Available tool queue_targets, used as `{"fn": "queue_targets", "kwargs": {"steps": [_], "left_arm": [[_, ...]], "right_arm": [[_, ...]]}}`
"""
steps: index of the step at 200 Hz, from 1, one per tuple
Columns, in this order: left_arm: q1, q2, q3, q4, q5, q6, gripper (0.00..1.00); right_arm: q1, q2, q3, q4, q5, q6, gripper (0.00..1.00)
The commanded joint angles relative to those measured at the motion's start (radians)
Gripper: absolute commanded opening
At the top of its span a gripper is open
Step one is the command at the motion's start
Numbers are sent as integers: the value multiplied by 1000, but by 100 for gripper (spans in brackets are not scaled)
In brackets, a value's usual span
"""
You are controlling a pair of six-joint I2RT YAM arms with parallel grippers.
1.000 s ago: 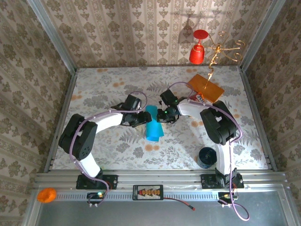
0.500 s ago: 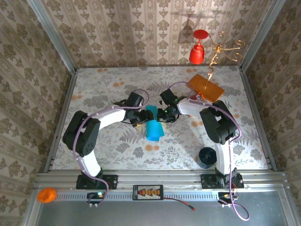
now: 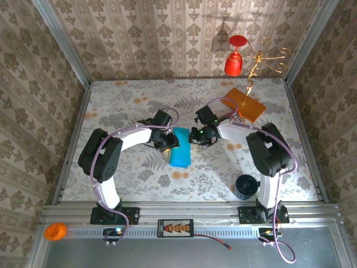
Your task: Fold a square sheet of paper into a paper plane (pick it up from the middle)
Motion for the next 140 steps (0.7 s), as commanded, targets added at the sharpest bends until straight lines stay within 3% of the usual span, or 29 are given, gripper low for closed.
{"fn": "queue_targets", "kwargs": {"steps": [1, 108, 140], "left_arm": [[15, 14, 13, -16, 43, 61, 38], [26, 57, 2, -10, 66, 174, 31], [20, 51, -21, 23, 65, 118, 29]], "right_arm": [[-39, -83, -51, 83, 27, 67, 14], [-79, -98, -107, 108, 47, 124, 15], [-79, -95, -107, 109, 47, 124, 14]]}}
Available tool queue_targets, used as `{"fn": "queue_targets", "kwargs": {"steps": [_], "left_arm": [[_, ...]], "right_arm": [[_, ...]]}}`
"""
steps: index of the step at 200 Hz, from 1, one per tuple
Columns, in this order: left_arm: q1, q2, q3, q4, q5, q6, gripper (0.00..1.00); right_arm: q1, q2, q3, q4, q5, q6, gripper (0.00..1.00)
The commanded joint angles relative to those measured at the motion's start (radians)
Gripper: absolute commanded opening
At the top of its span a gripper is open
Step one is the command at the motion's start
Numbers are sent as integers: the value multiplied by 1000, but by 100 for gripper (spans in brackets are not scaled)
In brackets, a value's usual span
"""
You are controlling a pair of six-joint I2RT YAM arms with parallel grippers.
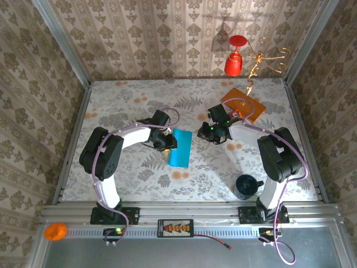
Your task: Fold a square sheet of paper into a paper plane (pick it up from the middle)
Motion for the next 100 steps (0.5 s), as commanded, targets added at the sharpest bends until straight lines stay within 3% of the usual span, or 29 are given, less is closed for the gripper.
{"fn": "queue_targets", "kwargs": {"steps": [1, 48, 100], "left_arm": [[-7, 23, -23, 23, 15, -26, 29], [-31, -31, -103, 122, -48, -214, 29], [-67, 9, -65, 55, -63, -88, 31]], "right_arm": [[2, -3, -2, 11, 14, 15, 15], [3, 7, -9, 20, 5, 20, 14], [2, 17, -15, 19, -1, 15, 14]]}}
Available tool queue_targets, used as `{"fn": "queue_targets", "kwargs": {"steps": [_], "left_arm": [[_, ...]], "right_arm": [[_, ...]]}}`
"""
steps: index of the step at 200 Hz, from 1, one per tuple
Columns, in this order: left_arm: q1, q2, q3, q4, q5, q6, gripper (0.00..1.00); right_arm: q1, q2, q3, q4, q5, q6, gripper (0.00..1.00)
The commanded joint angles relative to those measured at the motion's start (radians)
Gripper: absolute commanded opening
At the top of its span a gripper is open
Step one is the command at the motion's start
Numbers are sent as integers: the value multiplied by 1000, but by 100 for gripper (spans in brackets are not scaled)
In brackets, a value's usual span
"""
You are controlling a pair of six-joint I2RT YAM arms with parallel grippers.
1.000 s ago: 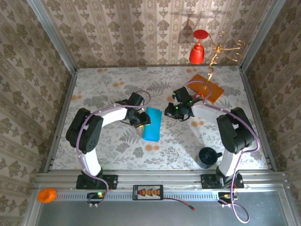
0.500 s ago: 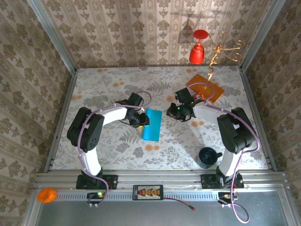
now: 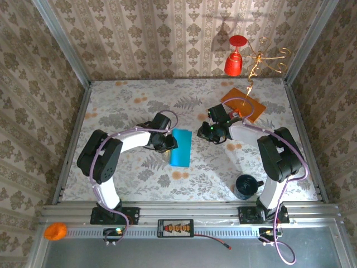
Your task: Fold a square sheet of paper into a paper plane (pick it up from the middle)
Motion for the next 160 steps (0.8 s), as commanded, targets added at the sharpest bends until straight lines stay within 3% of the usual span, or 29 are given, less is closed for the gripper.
{"fn": "queue_targets", "kwargs": {"steps": [1, 44, 160], "left_arm": [[-34, 52, 8, -46, 9, 69, 31], [-40, 100, 47, -108, 3, 213, 30], [-50, 174, 71, -91, 17, 284, 33]], "right_arm": [[2, 15, -12, 2, -1, 4, 14], [2, 24, -9, 2, -2, 1, 14], [1, 32, -24, 22, -14, 12, 14]]}}
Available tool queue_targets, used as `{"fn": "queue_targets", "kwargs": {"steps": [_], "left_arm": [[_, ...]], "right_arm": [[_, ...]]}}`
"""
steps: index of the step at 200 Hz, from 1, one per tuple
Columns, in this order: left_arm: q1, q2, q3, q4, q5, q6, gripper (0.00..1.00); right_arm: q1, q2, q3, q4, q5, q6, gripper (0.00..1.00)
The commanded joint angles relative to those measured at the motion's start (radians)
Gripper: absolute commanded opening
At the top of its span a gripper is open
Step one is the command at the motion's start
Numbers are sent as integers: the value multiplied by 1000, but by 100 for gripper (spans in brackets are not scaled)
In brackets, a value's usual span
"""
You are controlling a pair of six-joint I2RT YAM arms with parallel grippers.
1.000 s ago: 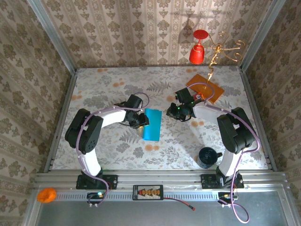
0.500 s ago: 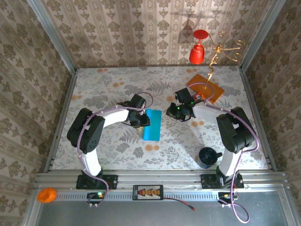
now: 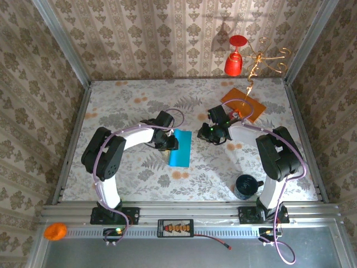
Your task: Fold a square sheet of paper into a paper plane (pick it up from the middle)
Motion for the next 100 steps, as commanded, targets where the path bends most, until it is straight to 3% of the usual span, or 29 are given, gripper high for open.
{"fn": "queue_targets", "kwargs": {"steps": [1, 100], "left_arm": [[-36, 115, -24, 32, 38, 57, 33], [-49, 182, 4, -12, -24, 42, 36]], "right_arm": [[1, 17, -12, 14, -13, 10, 15], [4, 38, -13, 26, -26, 23, 15]]}}
